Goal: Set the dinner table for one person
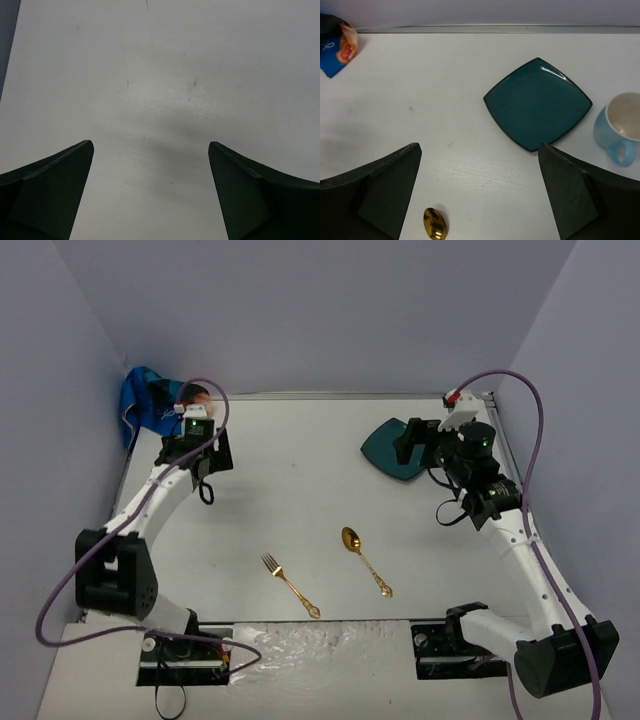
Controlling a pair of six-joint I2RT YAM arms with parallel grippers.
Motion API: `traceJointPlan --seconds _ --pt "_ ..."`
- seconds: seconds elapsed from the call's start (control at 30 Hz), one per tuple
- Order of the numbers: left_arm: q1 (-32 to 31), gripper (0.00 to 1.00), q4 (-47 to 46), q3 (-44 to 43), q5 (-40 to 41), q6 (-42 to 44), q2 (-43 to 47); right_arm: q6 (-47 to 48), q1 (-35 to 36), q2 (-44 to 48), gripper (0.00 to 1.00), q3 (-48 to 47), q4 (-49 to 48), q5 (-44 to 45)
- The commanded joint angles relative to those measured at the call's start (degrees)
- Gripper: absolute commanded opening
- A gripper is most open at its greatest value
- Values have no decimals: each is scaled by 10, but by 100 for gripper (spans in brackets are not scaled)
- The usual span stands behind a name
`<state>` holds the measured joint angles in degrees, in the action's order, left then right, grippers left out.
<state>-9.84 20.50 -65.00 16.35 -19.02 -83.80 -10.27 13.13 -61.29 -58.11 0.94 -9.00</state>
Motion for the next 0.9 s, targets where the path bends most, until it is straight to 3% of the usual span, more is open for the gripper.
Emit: traceJointPlan --seconds 0.0,0.27,0.47,0.87 --pt "78 97 -143 -104 -13 25 -115 2 1 -26 100 -37 -71 -94" --pt "151 97 -136 -352 -99 49 -389 -16 2 -72 100 -45 -82 -110" --pt "174 96 -118 -508 -146 51 -504 -22 4 -102 100 -44 -81 -134" --pt "184 95 -77 -553 -203 113 -555 -47 9 -131 100 -46 -81 -140"
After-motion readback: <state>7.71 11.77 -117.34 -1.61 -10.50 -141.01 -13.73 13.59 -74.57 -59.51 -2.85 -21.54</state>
